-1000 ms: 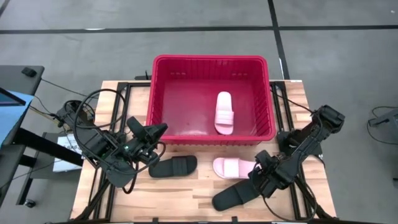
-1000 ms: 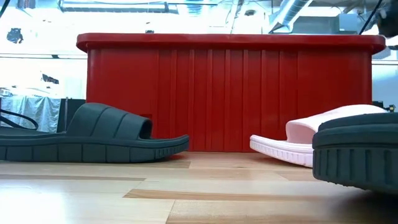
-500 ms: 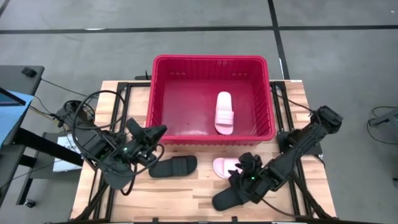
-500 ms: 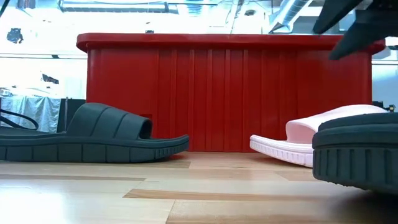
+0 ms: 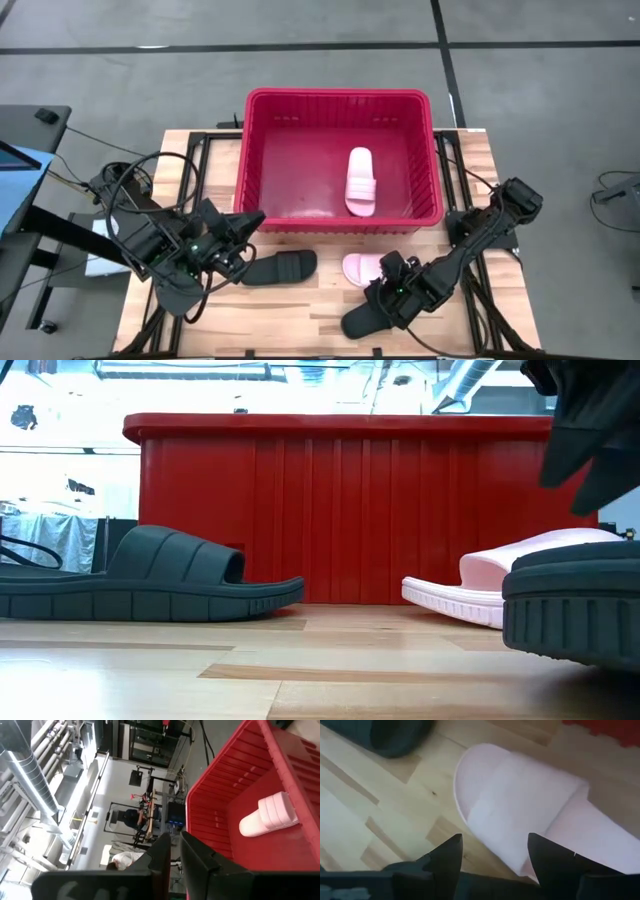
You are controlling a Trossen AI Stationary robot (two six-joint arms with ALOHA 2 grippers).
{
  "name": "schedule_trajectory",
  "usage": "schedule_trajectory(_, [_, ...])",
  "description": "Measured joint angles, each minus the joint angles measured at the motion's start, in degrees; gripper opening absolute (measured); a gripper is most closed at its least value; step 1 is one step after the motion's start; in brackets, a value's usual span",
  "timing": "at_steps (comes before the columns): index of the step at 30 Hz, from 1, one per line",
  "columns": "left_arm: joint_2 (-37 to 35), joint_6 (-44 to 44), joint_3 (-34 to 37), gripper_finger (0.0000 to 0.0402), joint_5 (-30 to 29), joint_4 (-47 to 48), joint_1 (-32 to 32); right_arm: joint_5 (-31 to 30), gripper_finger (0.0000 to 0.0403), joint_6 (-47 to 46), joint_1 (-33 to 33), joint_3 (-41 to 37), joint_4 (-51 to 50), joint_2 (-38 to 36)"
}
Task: Pick and place slides into bin
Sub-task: Put the pink slide into the bin
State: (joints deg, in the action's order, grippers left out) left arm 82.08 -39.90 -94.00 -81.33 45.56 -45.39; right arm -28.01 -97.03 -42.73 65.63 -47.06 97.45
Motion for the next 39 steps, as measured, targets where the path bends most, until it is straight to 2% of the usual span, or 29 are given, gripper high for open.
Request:
schedule_trajectory(9, [0.0,0.1,0.0,0.0034,-0.1,0.0,-0.5,2.6,0.0216,-0.7,0.1,0.0,-3.4,1.0])
schedule_trajectory(25, [0.0,1.2,0.0,0.0034,-0.1,0.0,-0.5,2.6,0.0216,-1.4,0.6,-0.9,-3.2,1.3])
schedule_trajectory(39, [0.0,1.3,0.0,0.0034,0.1,0.0,-0.5,2.8,0.0216,-1.6,0.9,-5.8,4.3,1.2])
